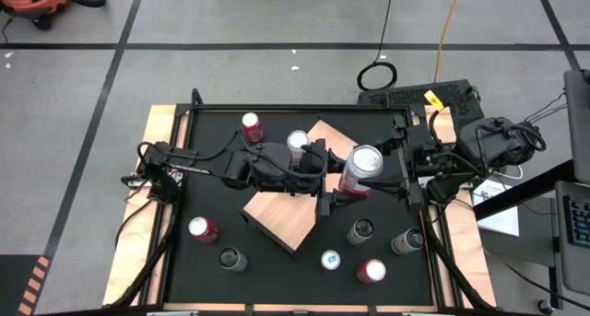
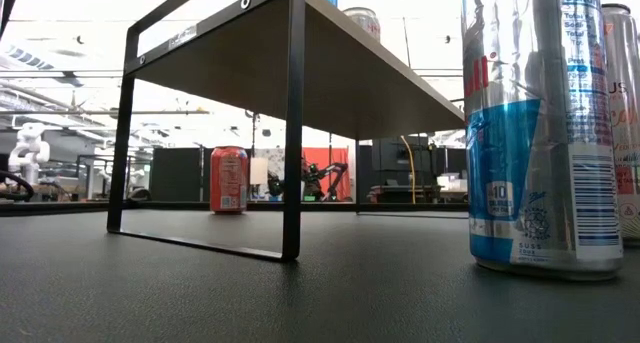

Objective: Place canned beverage on shelf
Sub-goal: Put the pink-white soda can on the shelf aligned with the pink-white soda can

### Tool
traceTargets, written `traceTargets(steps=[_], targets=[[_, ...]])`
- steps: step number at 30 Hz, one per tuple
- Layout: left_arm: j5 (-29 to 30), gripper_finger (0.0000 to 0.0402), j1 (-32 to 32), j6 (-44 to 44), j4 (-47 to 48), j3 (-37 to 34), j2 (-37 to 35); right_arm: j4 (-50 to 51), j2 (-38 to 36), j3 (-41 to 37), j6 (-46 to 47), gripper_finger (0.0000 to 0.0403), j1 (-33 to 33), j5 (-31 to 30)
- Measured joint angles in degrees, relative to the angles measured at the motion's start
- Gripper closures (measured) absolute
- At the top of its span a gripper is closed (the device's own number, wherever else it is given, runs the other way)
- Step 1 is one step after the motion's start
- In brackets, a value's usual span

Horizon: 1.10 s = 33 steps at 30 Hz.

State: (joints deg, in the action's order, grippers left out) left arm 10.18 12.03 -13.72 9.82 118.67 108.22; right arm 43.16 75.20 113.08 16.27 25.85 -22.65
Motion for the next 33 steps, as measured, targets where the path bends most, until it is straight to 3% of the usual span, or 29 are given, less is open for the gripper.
traceTargets(steps=[5, 10, 24, 33], targets=[[5.6, 0.0055, 0.8, -0.5, 0.2, 0.0, 0.0, 0.4, 0.0, 0.0, -0.4, 0.0125, 0.0, -0.5], [6.6, 0.0007, 1.2, -1.9, 0.4, 0.0, 0.0, 0.4, -0.2, -0.1, -0.6, 0.0125, 0.0, -0.1], [12.7, 0.0010, 4.5, -4.2, 4.9, 0.1, -4.3, 9.6, -2.6, -0.1, 7.0, 0.0124, 0.2, -2.3], [16.7, 0.0010, 6.4, -8.1, 12.4, 0.1, -6.1, 18.1, -2.9, -0.1, 11.0, 0.0124, 5.5, -6.3]])
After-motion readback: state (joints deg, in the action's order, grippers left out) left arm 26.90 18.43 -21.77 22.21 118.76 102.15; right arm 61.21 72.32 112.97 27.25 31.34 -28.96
